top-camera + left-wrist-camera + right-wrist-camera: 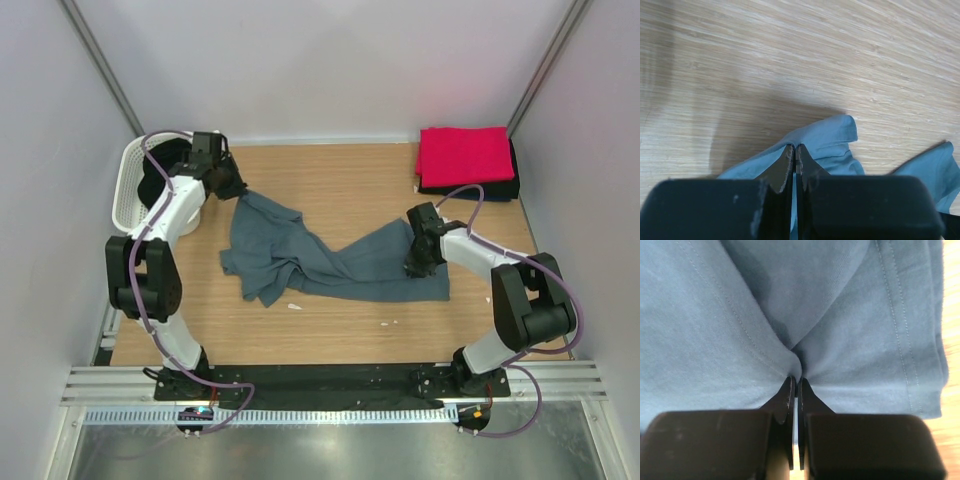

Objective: Fold and stack the t-shirts

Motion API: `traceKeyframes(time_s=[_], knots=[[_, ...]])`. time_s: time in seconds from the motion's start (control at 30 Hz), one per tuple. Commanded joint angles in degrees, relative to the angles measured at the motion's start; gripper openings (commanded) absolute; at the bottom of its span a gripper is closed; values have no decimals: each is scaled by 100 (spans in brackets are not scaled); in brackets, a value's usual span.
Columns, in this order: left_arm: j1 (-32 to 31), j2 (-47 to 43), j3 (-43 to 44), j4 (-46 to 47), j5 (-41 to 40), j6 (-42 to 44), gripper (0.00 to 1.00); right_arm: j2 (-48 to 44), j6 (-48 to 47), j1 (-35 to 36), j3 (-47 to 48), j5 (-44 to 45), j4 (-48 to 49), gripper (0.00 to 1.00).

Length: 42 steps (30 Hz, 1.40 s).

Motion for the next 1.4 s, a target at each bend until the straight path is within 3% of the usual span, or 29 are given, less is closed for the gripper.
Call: traceKeyframes(time_s=[0.0,0.37,0.7,0.83,0.93,1.17,1.37], knots=[[24,-351,0,137,39,178,0,-204,-104,-12,422,374,-232,1],[24,-1203,316,14,153,459,0,-820,-553,-12,1354,383,-681,1],[32,-2205,-447,48,189,398,0,-521,-553,-12,362,-91,-734,1],[32,-2198,-659,75,83,477,0,-714,-562,-12,-7,-170,-734,2],[32,-2145,-659,49,135,477,0,-863,-588,-12,-9,-153,-769,21],[24,-2083,-800,84,232,468,0,-987,-719,-12,466,93,-1120,44],[24,-2127,-879,84,127,503,0,-663,-843,-12,607,137,-1059,42]])
